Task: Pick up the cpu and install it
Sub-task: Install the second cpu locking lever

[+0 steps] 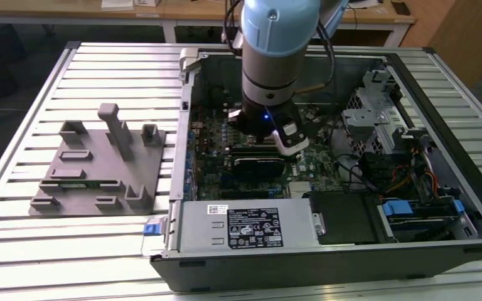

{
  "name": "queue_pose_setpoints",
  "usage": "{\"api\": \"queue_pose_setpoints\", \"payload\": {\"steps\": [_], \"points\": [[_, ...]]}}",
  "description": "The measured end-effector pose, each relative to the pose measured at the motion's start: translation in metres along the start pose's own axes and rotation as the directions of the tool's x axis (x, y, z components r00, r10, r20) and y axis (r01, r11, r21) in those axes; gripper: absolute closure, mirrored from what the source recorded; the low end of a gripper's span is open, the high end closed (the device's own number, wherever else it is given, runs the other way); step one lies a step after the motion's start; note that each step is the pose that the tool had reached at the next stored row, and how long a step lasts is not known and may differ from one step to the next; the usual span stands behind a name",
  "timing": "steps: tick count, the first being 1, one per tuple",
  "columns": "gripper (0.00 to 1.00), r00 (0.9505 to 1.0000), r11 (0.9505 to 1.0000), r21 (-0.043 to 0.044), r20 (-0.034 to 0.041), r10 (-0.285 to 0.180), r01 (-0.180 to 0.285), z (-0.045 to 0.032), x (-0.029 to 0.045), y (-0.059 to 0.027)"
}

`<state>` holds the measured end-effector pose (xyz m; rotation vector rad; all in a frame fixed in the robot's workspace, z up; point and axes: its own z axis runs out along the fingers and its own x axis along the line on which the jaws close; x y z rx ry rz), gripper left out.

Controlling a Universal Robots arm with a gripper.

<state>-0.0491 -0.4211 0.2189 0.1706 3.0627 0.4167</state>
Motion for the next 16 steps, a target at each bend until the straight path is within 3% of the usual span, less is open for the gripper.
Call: {"api": "queue_pose_setpoints", "payload": {"steps": [10,12,14,16], "points": [[0.89,1.0000,1.0000,-0.0052,-0.0038,0.001,-0.001,0.0088,0.0047,-0.0032],[0.89,1.0000,0.9999,-0.0143,-0.0046,0.001,-0.002,0.0096,0.0050,-0.0035],[0.89,1.0000,0.9993,-0.0365,-0.0069,0.003,-0.003,0.0096,0.0052,-0.0040],[0.89,1.0000,0.9990,-0.0443,-0.0077,0.003,-0.004,0.0100,0.0058,-0.0048]]}}
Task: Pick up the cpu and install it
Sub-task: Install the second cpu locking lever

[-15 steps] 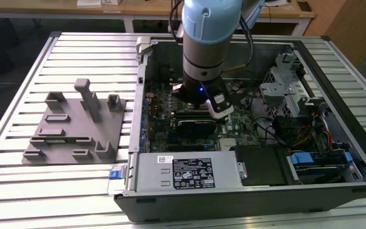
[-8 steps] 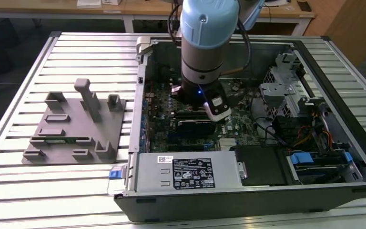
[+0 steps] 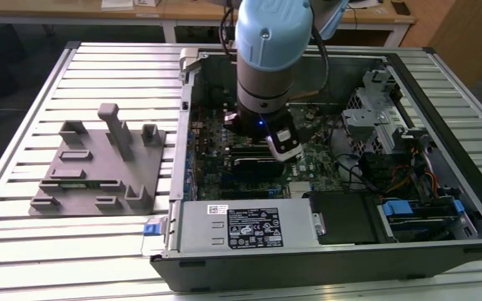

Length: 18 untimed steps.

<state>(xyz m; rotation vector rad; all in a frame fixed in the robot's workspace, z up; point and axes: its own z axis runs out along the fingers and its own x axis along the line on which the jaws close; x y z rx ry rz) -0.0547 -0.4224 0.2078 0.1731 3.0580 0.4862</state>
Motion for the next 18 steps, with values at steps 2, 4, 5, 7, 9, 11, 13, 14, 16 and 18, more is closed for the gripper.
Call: {"api": "queue_pose_setpoints", "payload": {"steps": [2,4,5,7,9,11,13,14,16,18], "points": [[0.89,1.0000,1.0000,-0.0025,-0.0003,0.000,0.000,0.0006,0.0005,-0.0012],[0.89,1.0000,1.0000,-0.0031,-0.0003,0.000,0.000,0.0012,0.0009,-0.0022],[0.89,1.0000,1.0000,-0.0031,-0.0003,0.000,0.000,0.0015,0.0014,-0.0027],[0.89,1.0000,1.0000,-0.0038,-0.0005,0.000,0.000,0.0017,0.0028,-0.0036],[0.89,1.0000,1.0000,-0.0052,-0.0006,0.000,0.000,0.0019,0.0050,-0.0047],[0.89,1.0000,1.0000,-0.0065,-0.0007,0.000,0.000,0.0025,0.0063,-0.0059],[0.89,1.0000,0.9999,-0.0117,-0.0013,0.001,-0.001,0.0034,0.0076,-0.0071],[0.89,1.0000,0.9999,-0.0158,-0.0017,0.001,-0.001,0.0040,0.0084,-0.0076],[0.89,1.0000,0.9996,-0.0279,-0.0031,0.001,-0.001,0.0051,0.0093,-0.0084],[0.89,1.0000,0.9994,-0.0352,-0.0039,0.002,-0.002,0.0065,0.0098,-0.0092]]}}
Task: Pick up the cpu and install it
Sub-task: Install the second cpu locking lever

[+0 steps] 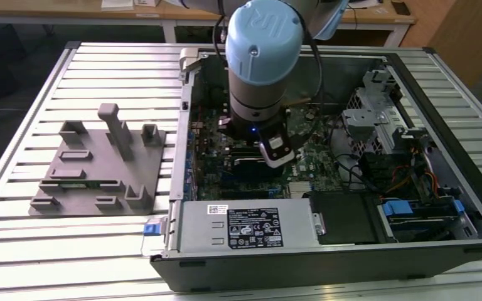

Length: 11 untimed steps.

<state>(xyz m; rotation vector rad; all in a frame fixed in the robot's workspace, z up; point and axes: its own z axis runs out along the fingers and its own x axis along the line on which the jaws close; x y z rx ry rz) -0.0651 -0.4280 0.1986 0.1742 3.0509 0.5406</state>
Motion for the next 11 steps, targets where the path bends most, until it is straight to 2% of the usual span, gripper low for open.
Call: {"api": "queue_pose_setpoints", "payload": {"steps": [3,8,11], "points": [[0.89,1.0000,1.0000,-0.0040,-0.0002,0.000,0.000,0.0032,0.0002,-0.0013],[0.89,1.0000,1.0000,-0.0046,-0.0008,0.000,0.000,0.0069,0.0015,-0.0029],[0.89,1.0000,0.9999,-0.0104,-0.0013,0.001,-0.001,0.0078,0.0051,-0.0036]]}}
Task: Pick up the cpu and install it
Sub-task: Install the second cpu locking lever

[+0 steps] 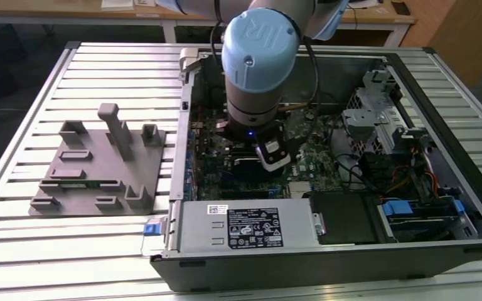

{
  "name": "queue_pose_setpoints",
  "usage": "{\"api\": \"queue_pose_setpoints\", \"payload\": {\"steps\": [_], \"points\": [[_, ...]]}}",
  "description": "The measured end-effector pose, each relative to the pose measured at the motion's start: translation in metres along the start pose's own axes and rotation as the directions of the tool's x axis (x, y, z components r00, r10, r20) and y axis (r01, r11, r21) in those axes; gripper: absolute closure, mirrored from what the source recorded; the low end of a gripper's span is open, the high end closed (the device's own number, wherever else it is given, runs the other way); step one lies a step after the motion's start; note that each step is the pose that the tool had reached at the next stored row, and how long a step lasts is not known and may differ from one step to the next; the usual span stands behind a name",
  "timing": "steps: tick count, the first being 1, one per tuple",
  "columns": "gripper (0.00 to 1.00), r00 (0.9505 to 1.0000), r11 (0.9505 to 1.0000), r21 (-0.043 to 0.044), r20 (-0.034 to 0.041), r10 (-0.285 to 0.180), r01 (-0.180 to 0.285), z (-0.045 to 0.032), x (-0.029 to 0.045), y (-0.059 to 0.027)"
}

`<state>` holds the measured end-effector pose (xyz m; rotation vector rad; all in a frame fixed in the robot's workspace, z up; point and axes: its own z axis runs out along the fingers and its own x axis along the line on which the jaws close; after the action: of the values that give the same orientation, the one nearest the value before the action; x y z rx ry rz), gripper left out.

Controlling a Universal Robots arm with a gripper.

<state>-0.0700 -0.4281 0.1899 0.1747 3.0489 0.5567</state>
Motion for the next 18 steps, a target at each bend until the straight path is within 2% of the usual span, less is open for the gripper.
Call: {"api": "queue_pose_setpoints", "payload": {"steps": [4,7,14,18], "points": [[0.89,1.0000,0.9999,-0.0141,-0.0015,0.001,-0.001,0.0009,0.0034,-0.0008],[0.89,1.0000,0.9998,-0.0202,-0.0020,0.001,-0.001,0.0016,0.0037,-0.0010],[0.89,1.0000,0.9997,-0.0226,-0.0023,0.001,-0.001,0.0045,0.0040,-0.0003],[0.89,1.0000,0.9999,-0.0151,-0.0016,0.001,-0.001,0.0068,0.0042,0.0006]]}}
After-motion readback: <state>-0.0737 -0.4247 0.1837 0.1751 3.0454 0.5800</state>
